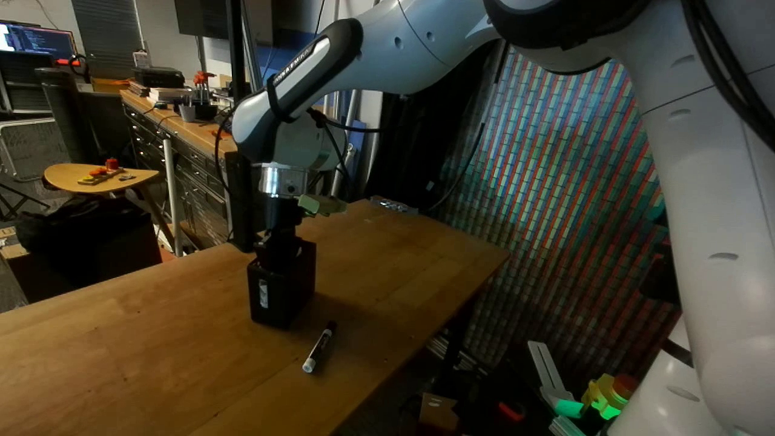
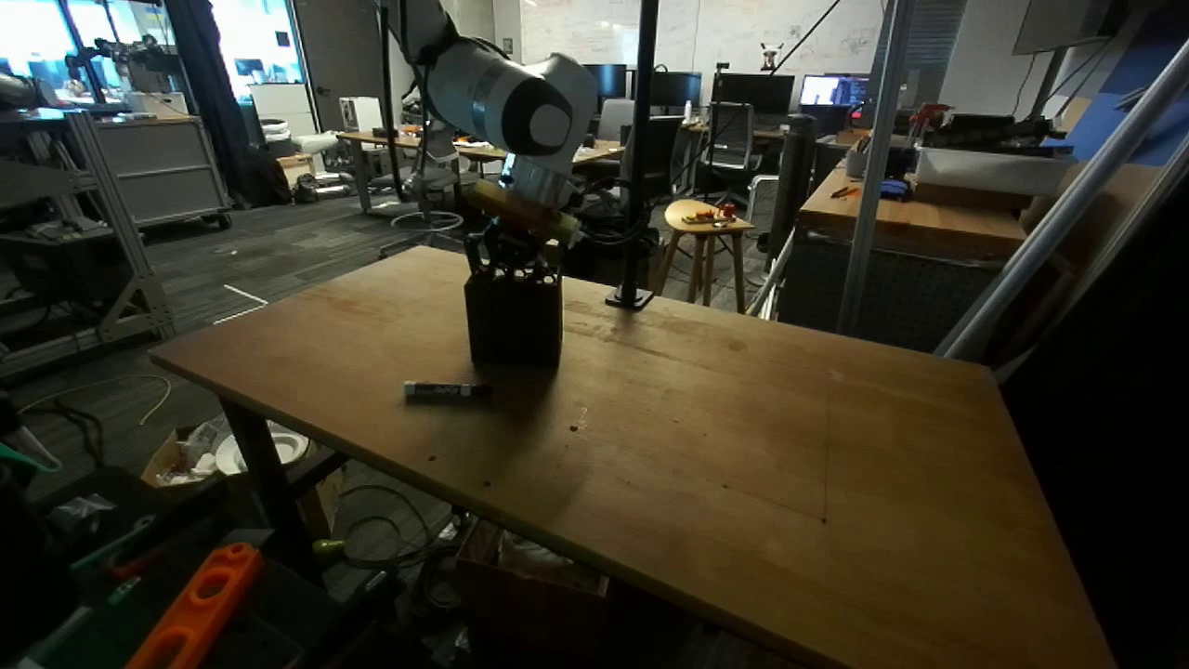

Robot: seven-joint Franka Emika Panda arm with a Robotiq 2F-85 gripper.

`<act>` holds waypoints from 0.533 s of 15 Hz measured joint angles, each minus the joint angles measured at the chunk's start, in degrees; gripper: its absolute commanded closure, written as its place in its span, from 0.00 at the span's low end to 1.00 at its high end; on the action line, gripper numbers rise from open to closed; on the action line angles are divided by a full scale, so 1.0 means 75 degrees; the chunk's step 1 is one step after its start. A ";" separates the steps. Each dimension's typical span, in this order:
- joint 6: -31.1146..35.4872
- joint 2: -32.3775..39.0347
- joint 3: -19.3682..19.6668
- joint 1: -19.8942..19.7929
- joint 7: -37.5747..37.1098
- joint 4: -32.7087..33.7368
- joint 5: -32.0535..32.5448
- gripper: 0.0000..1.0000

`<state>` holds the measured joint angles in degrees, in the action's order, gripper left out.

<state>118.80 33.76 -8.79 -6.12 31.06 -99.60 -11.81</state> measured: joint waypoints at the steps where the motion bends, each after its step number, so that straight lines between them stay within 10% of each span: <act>1: -0.0088 -0.0087 0.0005 0.0000 -0.0059 -0.0003 0.0001 0.42; 8: -0.0704 -0.0845 0.0037 0.0049 -0.0362 0.0012 0.0077 0.00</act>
<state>113.51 27.41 -8.50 -5.75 28.34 -99.51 -11.24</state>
